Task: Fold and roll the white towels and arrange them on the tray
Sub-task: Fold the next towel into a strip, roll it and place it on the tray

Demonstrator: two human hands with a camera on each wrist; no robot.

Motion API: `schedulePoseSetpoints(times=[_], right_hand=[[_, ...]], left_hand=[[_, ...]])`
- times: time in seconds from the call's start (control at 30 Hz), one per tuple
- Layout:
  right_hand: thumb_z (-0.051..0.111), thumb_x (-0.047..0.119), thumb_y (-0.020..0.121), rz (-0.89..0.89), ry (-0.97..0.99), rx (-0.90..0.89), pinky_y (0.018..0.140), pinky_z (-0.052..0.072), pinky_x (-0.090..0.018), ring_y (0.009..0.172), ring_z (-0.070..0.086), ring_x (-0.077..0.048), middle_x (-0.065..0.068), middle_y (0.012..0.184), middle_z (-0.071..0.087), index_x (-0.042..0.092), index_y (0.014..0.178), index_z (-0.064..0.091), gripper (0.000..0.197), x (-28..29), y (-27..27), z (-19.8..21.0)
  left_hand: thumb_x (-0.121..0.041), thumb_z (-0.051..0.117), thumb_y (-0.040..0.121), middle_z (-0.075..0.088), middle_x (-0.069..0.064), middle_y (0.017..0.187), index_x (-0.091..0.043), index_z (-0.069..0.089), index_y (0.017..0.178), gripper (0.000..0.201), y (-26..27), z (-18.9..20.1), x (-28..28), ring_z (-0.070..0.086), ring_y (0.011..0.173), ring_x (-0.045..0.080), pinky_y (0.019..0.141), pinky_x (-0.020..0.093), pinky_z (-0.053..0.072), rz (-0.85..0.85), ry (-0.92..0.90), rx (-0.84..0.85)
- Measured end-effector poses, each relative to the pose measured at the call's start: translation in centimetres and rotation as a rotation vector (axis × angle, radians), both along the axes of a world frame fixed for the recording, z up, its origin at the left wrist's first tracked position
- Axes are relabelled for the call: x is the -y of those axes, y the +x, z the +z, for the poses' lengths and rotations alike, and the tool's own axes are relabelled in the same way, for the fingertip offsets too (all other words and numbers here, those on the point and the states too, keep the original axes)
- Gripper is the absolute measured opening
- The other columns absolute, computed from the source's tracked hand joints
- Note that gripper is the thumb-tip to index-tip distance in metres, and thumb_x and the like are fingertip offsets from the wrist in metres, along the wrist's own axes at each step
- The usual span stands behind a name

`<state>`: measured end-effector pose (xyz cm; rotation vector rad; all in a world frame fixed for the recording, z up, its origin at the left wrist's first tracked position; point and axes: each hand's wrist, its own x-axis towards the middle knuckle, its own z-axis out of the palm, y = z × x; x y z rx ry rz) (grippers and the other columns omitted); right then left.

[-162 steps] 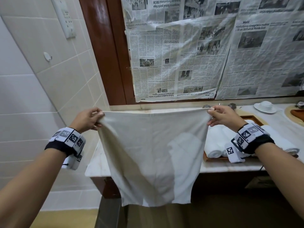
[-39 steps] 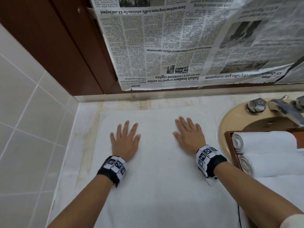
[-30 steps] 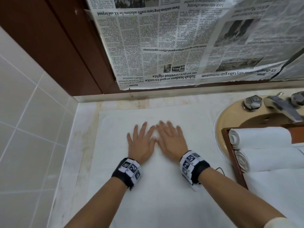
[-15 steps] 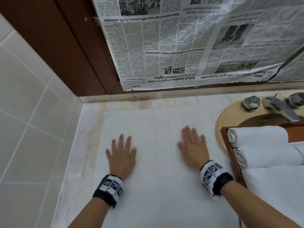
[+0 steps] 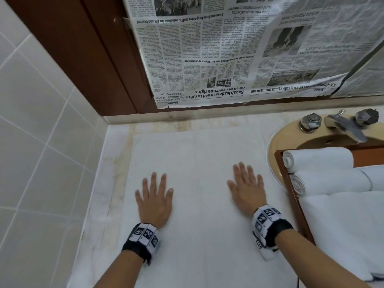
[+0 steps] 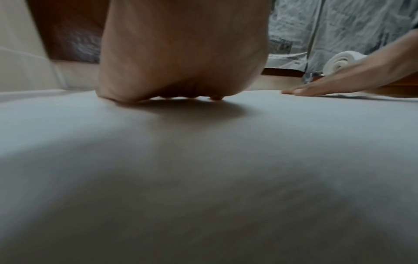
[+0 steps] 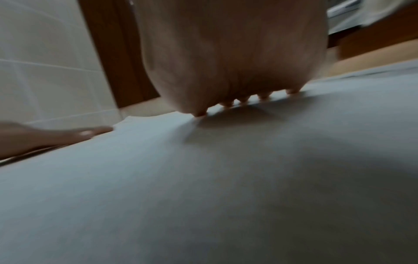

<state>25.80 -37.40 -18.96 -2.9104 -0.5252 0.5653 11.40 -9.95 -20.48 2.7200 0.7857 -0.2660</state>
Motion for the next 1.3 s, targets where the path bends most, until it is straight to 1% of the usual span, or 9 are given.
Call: schedulePoseSetpoints(times=[0.13,0.27,0.33,0.47,0.8,0.93,1.07,1.17,1.3], right_hand=[[0.008,0.048,0.103,-0.117,0.038,-0.018,0.122,-0.006,-0.046,0.151,-0.013,-0.017,0.003,0.164,-0.015,0.02,0.157,-0.007,0.063,1.5,-1.2,0.8],[0.013,0.049,0.101,0.174,0.139,0.064,0.119,-0.003,-0.046,0.152,0.001,-0.021,0.005,0.164,-0.002,0.021,0.158,0.008,0.064,-2.1,-6.5,1.4],[0.014,0.05,0.103,0.262,0.146,0.058,0.118,-0.008,-0.046,0.151,-0.006,-0.019,0.009,0.163,-0.007,0.024,0.158,0.004,0.062,-4.2,-8.6,1.0],[0.004,0.053,0.1,0.192,0.097,0.01,0.116,-0.018,-0.043,0.149,-0.02,-0.016,0.014,0.158,-0.023,0.028,0.156,-0.009,0.063,-5.1,-9.2,0.3],[0.0,0.054,0.099,-0.12,0.005,-0.034,0.121,-0.009,-0.046,0.148,-0.023,-0.016,0.006,0.161,-0.025,0.022,0.155,-0.018,0.066,3.7,-5.9,0.8],[-0.01,0.055,0.092,0.07,0.09,0.013,0.12,-0.012,-0.043,0.145,-0.025,-0.012,0.01,0.159,-0.025,0.023,0.155,-0.014,0.071,-0.2,-5.1,2.0],[-0.006,0.054,0.095,0.246,0.101,-0.002,0.119,-0.014,-0.045,0.15,-0.018,-0.017,0.014,0.157,-0.026,0.027,0.157,-0.01,0.068,-6.5,-4.1,1.5],[0.008,0.049,0.104,0.259,0.059,-0.063,0.12,-0.013,-0.048,0.15,-0.02,-0.018,0.013,0.161,-0.021,0.029,0.157,-0.011,0.059,-8.8,-2.4,1.2],[0.009,0.05,0.104,0.212,0.041,-0.068,0.12,-0.012,-0.049,0.149,-0.021,-0.017,0.015,0.161,-0.021,0.031,0.156,-0.012,0.06,-9.2,0.7,0.7]], left_hand=[[-0.066,-0.002,0.091,-0.01,-0.008,0.167,-0.042,0.0,0.158,0.071,-2.4,1.0,-0.6,-0.011,0.153,0.026,0.121,0.058,-0.004,0.068,-0.027,0.01],[-0.063,-0.001,0.094,-0.016,-0.013,0.164,-0.044,-0.003,0.157,0.065,-3.1,1.6,4.7,-0.016,0.152,0.021,0.118,0.056,-0.009,-0.096,-0.059,0.022],[-0.061,-0.002,0.094,-0.021,-0.016,0.162,-0.046,-0.006,0.156,0.063,-2.8,1.5,7.3,-0.019,0.152,0.02,0.117,0.056,-0.011,-0.152,-0.066,0.035],[-0.057,-0.002,0.096,-0.021,-0.017,0.162,-0.047,-0.007,0.155,0.06,-2.9,0.7,8.4,-0.018,0.152,0.019,0.119,0.055,-0.011,-0.159,-0.044,0.001],[-0.063,0.003,0.097,-0.013,-0.007,0.167,-0.037,-0.004,0.158,0.067,-6.8,1.5,1.2,-0.015,0.153,0.024,0.121,0.056,-0.004,0.105,-0.044,-0.022],[-0.066,-0.007,0.086,-0.01,-0.011,0.166,-0.037,0.001,0.158,0.078,-2.8,2.6,2.4,-0.013,0.153,0.025,0.12,0.057,-0.006,0.011,-0.071,0.011],[-0.057,0.008,0.101,-0.014,-0.013,0.165,-0.04,-0.003,0.158,0.06,3.2,3.0,4.7,-0.015,0.153,0.024,0.12,0.057,-0.007,-0.067,-0.105,0.02],[-0.052,0.014,0.105,-0.017,-0.015,0.165,-0.044,-0.006,0.156,0.056,6.2,2.7,5.4,-0.018,0.152,0.025,0.119,0.059,-0.008,-0.086,-0.118,-0.037],[-0.054,0.011,0.104,-0.019,-0.017,0.163,-0.048,-0.009,0.154,0.055,8.5,1.8,4.3,-0.019,0.151,0.026,0.118,0.061,-0.01,-0.061,-0.096,-0.061]])
